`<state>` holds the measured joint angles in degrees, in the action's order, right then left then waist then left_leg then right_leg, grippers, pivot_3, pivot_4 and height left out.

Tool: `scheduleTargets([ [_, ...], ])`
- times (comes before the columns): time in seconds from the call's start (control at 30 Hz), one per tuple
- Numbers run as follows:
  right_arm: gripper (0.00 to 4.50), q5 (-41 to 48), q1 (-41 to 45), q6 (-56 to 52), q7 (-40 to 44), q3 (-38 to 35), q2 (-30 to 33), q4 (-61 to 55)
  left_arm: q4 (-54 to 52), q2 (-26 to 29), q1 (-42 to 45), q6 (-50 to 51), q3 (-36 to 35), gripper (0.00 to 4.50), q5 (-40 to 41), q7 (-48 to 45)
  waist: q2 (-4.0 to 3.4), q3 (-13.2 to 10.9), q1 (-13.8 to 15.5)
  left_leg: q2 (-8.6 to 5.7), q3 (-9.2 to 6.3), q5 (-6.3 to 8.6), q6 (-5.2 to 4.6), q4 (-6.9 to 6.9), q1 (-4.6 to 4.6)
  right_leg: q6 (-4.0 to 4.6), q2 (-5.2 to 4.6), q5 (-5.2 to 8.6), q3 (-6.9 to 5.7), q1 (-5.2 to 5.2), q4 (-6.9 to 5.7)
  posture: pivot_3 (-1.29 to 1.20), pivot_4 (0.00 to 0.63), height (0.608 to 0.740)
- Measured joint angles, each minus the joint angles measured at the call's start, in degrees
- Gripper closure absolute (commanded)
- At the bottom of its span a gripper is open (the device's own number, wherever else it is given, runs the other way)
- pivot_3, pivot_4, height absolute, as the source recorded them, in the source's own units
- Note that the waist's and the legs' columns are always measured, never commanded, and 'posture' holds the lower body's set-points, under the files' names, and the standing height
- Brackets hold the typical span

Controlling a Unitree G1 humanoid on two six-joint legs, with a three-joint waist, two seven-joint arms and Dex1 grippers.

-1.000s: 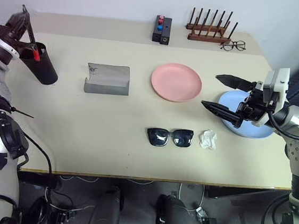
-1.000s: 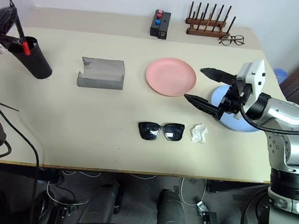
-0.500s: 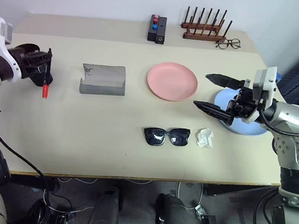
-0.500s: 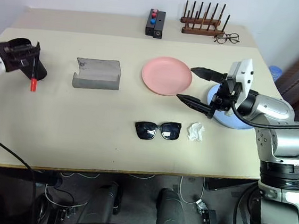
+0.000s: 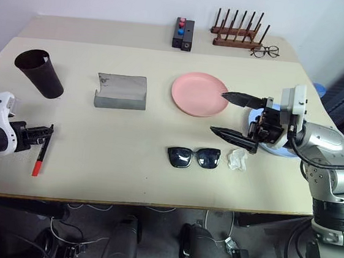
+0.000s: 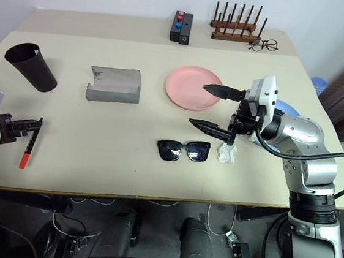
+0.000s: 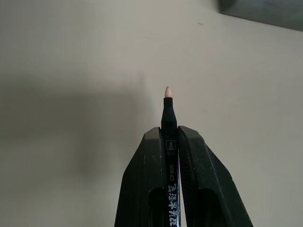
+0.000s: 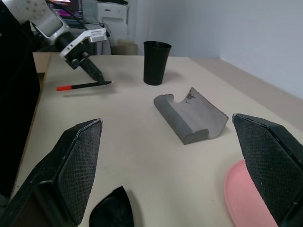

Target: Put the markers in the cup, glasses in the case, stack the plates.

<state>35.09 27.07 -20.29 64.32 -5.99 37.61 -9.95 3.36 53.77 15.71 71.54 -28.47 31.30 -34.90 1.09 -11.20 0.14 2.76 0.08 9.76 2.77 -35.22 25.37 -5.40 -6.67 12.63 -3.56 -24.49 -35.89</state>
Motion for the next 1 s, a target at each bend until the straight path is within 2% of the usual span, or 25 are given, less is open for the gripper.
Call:
scheduleTargets([
  [0.2,0.0,4.19,-1.65,-3.48,0.25,-0.61,0.42,-2.25,3.09,-0.32,-0.59,-8.67,3.94,4.44,-3.64,-0.01,0.0,0.0,0.53,0.0,0.06,0.0,0.0,0.02,0.02,0.02,-0.02,-0.02,0.0,-0.04,0.04,0.0,0.15,0.74],
  [0.47,0.0,8.95,-1.12,-6.15,-0.42,-2.24,0.12,-3.53,7.31,-0.83,0.53,-13.33,5.56,4.44,-5.23,0.0,0.0,0.0,0.56,0.02,0.08,0.0,-0.01,0.04,0.02,0.03,-0.02,-0.03,0.0,-0.04,0.07,0.0,0.15,0.74],
  [0.53,0.0,8.83,-1.13,-6.04,-0.41,-1.51,-0.12,-3.87,7.93,-1.48,0.89,-13.45,5.64,3.6,-5.24,0.08,0.0,0.0,0.56,0.02,0.09,0.0,-0.01,0.04,0.02,0.02,-0.02,-0.03,0.0,-0.04,0.07,0.0,0.15,0.74],
  [0.57,0.0,8.73,-1.13,-5.98,-0.42,-1.24,-0.2,-3.96,8.13,-1.93,1.09,-13.45,5.66,3.34,-5.24,0.16,0.0,0.0,0.57,0.02,0.09,0.0,-0.01,0.04,0.03,0.02,-0.03,-0.03,0.0,-0.04,0.07,0.0,0.15,0.74],
  [0.77,0.0,8.23,-1.13,-5.73,-0.44,-1.18,-0.14,-3.96,8.48,-2.25,2.02,-13.37,6.3,0.25,-5.66,0.17,0.0,0.0,0.54,0.02,0.09,-0.01,-0.01,0.04,0.03,0.02,-0.02,-0.03,0.0,-0.04,0.07,0.0,0.15,0.74],
  [0.8,0.0,8.17,-1.13,-5.73,-0.43,-1.18,-0.12,-3.95,8.46,-2.05,2.03,-13.34,6.46,0.07,-5.78,0.17,0.0,0.0,0.54,0.02,0.09,-0.01,-0.01,0.04,0.03,0.02,-0.02,-0.03,0.0,-0.04,0.07,0.0,0.15,0.74],
  [1.0,0.0,7.74,-1.13,-5.73,-0.49,-1.2,-0.06,-3.88,8.21,-0.78,5.47,-5.59,6.93,0.07,-3.72,-0.53,0.01,0.0,0.53,0.02,0.09,-0.01,-0.02,0.04,0.04,0.02,-0.02,-0.03,-0.01,-0.05,0.07,0.0,0.15,0.74],
])
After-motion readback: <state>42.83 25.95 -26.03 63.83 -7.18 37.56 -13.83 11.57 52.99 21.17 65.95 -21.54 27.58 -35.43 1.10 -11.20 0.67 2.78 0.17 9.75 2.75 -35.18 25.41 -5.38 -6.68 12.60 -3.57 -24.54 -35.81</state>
